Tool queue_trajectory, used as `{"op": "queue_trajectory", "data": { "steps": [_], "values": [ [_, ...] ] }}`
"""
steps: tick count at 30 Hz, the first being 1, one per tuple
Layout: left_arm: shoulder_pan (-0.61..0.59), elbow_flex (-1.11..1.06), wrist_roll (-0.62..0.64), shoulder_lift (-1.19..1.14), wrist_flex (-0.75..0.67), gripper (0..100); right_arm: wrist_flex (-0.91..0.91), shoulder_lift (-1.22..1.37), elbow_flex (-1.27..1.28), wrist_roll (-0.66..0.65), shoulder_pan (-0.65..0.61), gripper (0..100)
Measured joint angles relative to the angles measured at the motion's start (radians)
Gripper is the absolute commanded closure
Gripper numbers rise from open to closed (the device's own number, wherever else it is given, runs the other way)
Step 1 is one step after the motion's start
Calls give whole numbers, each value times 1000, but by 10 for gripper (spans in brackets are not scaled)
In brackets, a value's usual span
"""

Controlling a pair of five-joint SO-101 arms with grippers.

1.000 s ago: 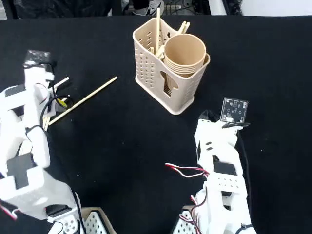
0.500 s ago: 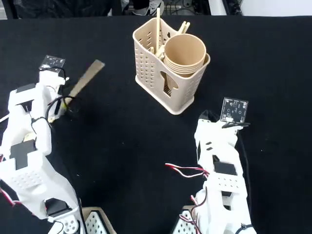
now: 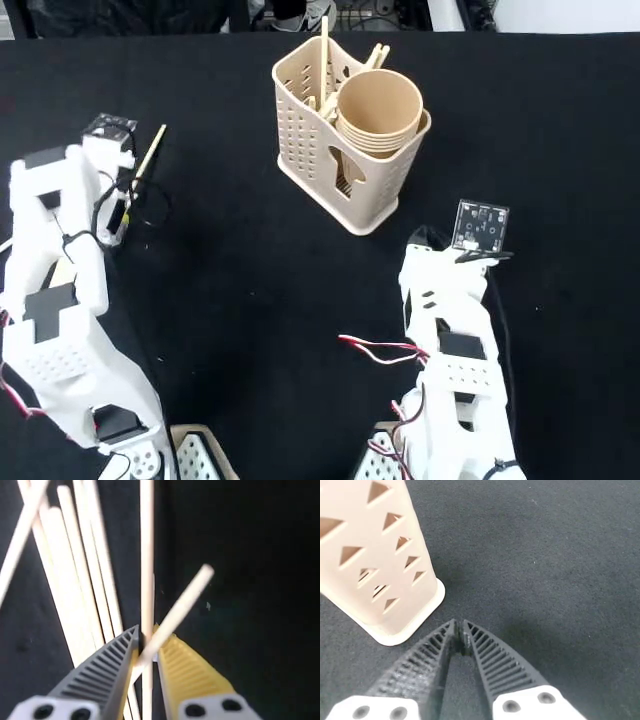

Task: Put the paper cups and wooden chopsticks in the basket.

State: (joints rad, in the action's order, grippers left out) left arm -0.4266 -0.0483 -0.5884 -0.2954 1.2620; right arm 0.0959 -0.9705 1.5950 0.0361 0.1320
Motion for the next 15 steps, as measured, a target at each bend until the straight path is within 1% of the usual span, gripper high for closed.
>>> {"op": "queue_trajectory", "data": {
  "steps": [3,7,11,14,15],
  "values": [
    [18,68,5,32,129,971,0,0,0,0,0,985],
    [46,97,66,133,178,971,0,0,0,0,0,985],
    [86,94,104,245,178,971,0,0,0,0,0,985],
    [118,48,121,345,172,971,0,0,0,0,0,985],
    [127,20,130,382,150,971,0,0,0,0,0,985]
  ]
}}
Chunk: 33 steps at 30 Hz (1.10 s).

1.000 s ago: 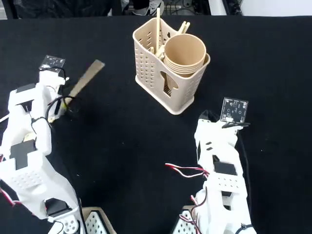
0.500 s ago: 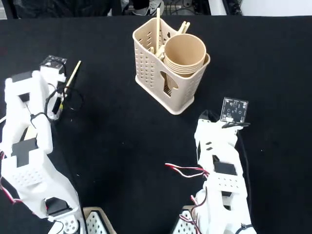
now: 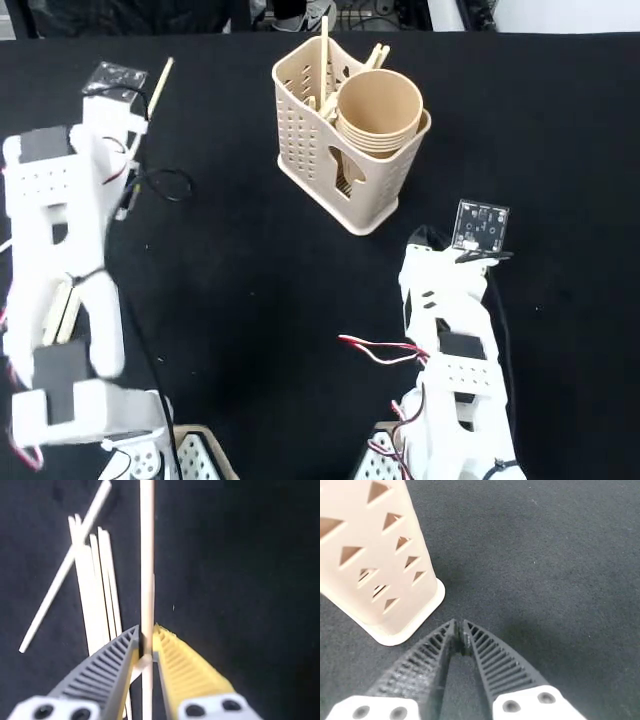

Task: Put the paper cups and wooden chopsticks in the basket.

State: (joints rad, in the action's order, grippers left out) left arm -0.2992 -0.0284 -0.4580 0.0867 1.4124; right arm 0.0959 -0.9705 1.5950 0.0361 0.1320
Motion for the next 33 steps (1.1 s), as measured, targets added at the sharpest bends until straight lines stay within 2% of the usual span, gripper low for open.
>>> {"op": "queue_trajectory", "data": {
  "steps": [5,9,13,20,24,29,33],
  "values": [
    [6,-213,54,224,-192,971,0,0,0,0,0,985],
    [11,-468,97,446,-422,971,0,0,0,0,0,985],
    [43,-717,175,684,-680,971,0,0,0,0,0,985],
    [129,-1065,404,1057,-1186,971,0,0,0,0,0,985],
    [189,-1215,445,1218,-1435,971,0,0,0,0,0,985],
    [276,-1241,451,1324,-1507,971,0,0,0,0,0,985],
    [361,-1160,454,1312,-1507,971,0,0,0,0,0,985]
  ]
}}
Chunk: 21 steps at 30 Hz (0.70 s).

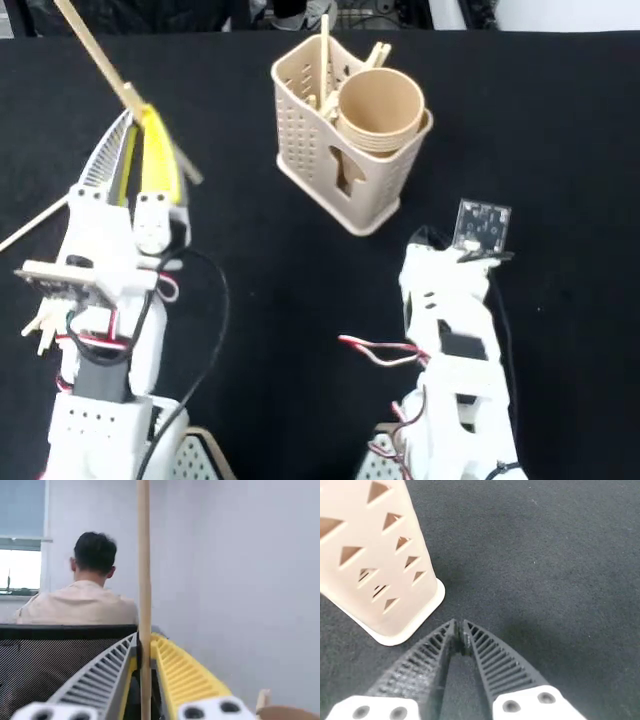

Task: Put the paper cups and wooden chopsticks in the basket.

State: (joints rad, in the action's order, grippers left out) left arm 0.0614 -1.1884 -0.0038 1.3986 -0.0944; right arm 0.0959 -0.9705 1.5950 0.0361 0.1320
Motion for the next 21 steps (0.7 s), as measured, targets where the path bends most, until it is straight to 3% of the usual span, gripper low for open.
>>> {"op": "queue_trajectory", "data": {
  "steps": [7,16,21],
  "values": [
    [98,376,14,-299,-2,972,0,0,0,0,0,985],
    [101,1007,262,-910,183,971,0,0,0,-5,0,984],
    [114,1204,325,-1134,193,971,0,0,0,-5,0,984]
  ]
}}
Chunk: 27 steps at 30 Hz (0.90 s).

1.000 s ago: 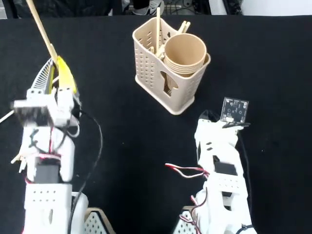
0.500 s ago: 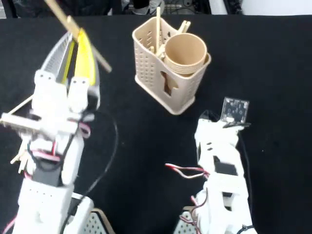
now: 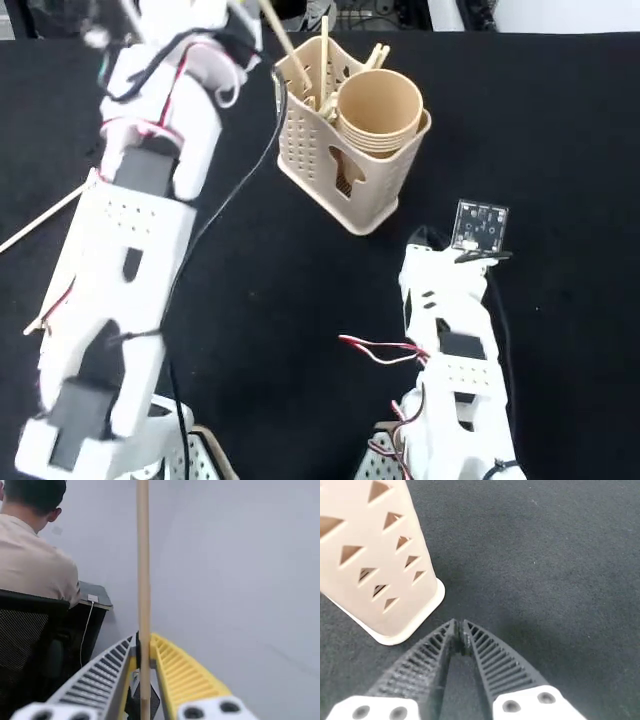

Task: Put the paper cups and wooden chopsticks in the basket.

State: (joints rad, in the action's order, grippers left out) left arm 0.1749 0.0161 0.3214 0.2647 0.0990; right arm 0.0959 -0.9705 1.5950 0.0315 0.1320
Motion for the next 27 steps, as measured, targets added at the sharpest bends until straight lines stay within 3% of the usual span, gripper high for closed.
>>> {"op": "queue_trajectory", "data": {
  "steps": [17,20,27],
  "values": [
    [20,-15,0,-71,-12,971,0,0,0,0,0,984],
    [20,-89,-18,-71,-91,971,0,0,0,0,0,984],
    [54,-322,-203,-71,-324,971,0,0,0,0,0,984]
  ]
}}
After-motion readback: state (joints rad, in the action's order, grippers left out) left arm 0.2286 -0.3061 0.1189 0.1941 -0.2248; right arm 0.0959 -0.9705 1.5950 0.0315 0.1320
